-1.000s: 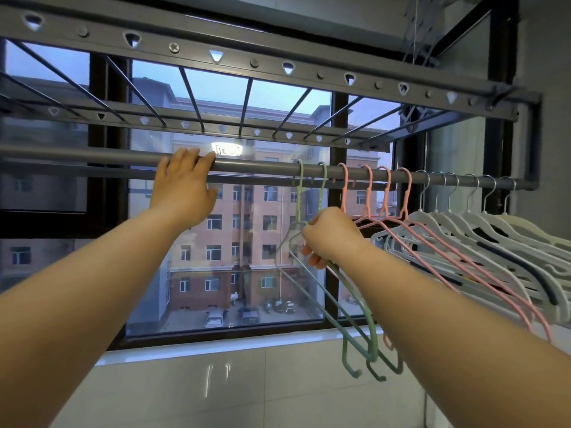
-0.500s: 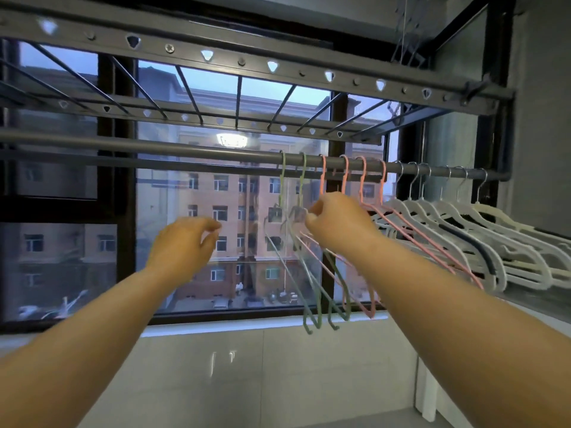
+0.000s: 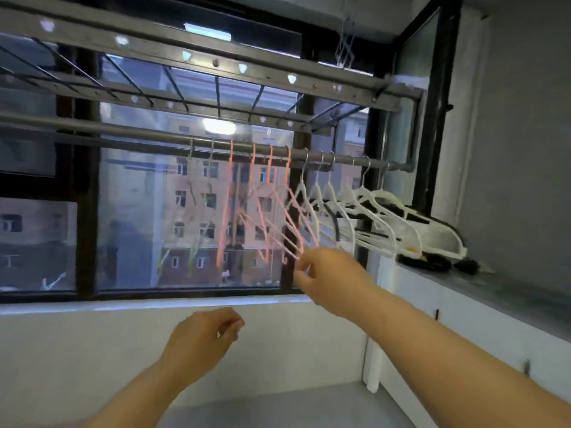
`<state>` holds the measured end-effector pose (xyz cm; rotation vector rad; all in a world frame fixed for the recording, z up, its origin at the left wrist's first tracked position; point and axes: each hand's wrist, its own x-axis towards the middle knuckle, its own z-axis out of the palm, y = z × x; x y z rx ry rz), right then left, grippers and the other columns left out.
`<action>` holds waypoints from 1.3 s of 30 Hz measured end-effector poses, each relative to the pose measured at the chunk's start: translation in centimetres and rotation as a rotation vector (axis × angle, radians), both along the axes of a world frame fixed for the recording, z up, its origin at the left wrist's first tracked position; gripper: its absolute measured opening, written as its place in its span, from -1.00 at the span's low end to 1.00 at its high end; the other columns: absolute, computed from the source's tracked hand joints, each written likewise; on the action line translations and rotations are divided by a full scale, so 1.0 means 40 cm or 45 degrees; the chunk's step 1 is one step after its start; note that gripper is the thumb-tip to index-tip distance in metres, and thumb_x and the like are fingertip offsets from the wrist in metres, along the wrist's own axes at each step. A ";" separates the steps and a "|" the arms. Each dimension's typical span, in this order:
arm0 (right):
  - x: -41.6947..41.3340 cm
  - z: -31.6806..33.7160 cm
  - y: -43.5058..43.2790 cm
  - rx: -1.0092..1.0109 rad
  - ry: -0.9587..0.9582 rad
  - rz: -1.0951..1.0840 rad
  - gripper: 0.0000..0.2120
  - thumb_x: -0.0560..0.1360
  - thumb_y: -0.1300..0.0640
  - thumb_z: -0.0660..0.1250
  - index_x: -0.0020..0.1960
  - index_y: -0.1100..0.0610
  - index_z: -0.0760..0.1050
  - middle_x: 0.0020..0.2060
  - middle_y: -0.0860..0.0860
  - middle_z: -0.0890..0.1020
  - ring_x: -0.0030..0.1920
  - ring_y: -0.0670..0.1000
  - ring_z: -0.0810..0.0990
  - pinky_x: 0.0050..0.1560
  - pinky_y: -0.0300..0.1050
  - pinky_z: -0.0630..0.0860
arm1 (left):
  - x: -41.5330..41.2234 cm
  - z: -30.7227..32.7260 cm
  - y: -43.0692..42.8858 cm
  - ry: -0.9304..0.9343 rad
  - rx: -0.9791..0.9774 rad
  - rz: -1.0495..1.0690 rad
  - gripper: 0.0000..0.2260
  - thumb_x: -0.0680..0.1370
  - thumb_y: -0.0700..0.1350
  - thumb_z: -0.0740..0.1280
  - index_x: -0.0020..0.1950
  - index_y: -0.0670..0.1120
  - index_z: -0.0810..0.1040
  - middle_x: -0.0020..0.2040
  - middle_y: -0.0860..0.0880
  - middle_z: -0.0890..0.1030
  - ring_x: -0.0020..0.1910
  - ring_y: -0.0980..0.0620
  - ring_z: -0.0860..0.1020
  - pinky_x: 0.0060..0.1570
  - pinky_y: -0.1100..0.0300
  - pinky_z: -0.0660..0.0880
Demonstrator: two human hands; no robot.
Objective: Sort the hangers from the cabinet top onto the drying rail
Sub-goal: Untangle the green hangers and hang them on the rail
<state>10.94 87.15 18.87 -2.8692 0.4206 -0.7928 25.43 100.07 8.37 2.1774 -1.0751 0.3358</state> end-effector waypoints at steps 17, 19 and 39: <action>-0.649 -0.368 -0.666 0.628 0.208 -0.711 -0.77 0.53 0.17 0.16 0.07 0.22 0.53 0.06 0.11 0.62 -0.05 0.06 0.58 -0.14 -0.22 0.42 | -0.502 -0.209 -0.776 0.237 0.312 -0.621 -0.78 0.55 -0.08 0.18 -0.26 0.14 0.47 -0.29 0.15 0.51 -0.20 0.11 0.50 -0.23 0.31 0.37; -0.686 -0.405 -0.744 0.634 0.251 -0.793 -0.79 0.52 0.17 0.15 0.01 0.17 0.54 0.05 0.09 0.63 -0.15 -0.02 0.50 -0.17 -0.28 0.35 | -0.527 -0.232 -0.871 0.259 0.327 -0.644 -0.71 0.55 -0.09 0.18 -0.35 0.18 0.38 -0.37 0.18 0.45 -0.26 0.12 0.47 -0.30 0.34 0.34; -0.812 -0.561 -1.781 0.614 0.165 -1.334 -0.69 0.58 0.17 0.08 0.29 0.10 0.39 0.28 0.02 0.48 0.26 0.00 0.46 0.19 -0.24 0.37 | -0.586 -0.353 -2.018 0.318 0.398 -0.789 -0.81 0.57 -0.11 0.18 0.05 -0.01 0.58 0.11 0.06 0.59 0.02 0.13 0.50 -0.04 0.37 0.35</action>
